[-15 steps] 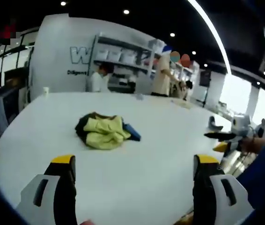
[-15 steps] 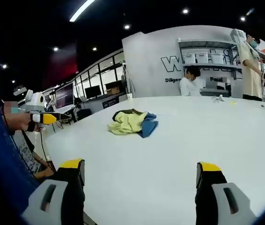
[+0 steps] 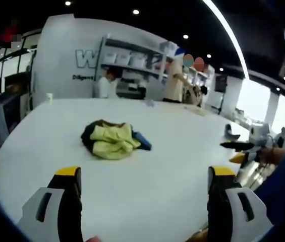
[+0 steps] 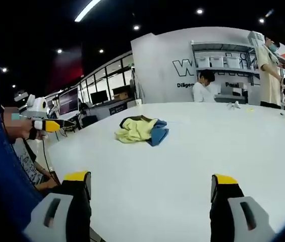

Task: Fold the garment on the visible template until the final outline fits inside the template.

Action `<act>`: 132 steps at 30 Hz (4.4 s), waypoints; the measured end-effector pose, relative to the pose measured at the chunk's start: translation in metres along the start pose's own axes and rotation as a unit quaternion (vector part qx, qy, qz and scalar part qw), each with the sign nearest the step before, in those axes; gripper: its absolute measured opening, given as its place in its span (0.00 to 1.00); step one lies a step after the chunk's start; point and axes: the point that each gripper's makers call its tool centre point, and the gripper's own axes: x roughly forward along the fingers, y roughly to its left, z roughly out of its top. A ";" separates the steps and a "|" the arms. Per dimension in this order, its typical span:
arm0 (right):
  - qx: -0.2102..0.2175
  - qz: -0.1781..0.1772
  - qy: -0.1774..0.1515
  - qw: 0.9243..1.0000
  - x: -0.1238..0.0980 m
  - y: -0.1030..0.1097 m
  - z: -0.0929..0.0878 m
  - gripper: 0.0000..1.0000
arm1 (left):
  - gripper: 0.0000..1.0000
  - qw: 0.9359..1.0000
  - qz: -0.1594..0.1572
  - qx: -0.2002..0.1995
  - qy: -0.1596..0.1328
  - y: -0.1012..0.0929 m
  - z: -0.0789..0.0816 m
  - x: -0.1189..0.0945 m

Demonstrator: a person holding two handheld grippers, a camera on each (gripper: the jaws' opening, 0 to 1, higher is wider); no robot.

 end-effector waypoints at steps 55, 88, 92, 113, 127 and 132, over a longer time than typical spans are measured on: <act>0.011 0.062 0.029 0.998 0.076 -0.004 0.013 0.89 | 0.99 1.000 -0.009 -0.009 0.020 0.017 -0.002 0.023; 0.011 0.169 0.042 0.985 0.224 -0.031 0.069 0.66 | 0.99 0.999 -0.006 -0.017 0.039 0.015 -0.006 0.035; 0.023 0.178 0.039 0.983 0.245 -0.034 0.077 0.63 | 0.99 0.999 -0.007 -0.018 0.044 0.014 -0.007 0.035; -0.014 0.225 0.072 0.972 0.332 -0.039 0.094 0.40 | 0.99 0.998 0.002 -0.037 0.056 0.009 -0.018 0.040; -0.035 0.257 0.117 0.959 0.376 -0.032 0.082 0.35 | 0.99 0.997 0.012 -0.046 0.067 0.015 -0.028 0.041; -0.035 0.270 0.131 0.953 0.388 -0.031 0.076 0.39 | 0.99 0.996 0.016 -0.047 0.068 0.016 -0.028 0.040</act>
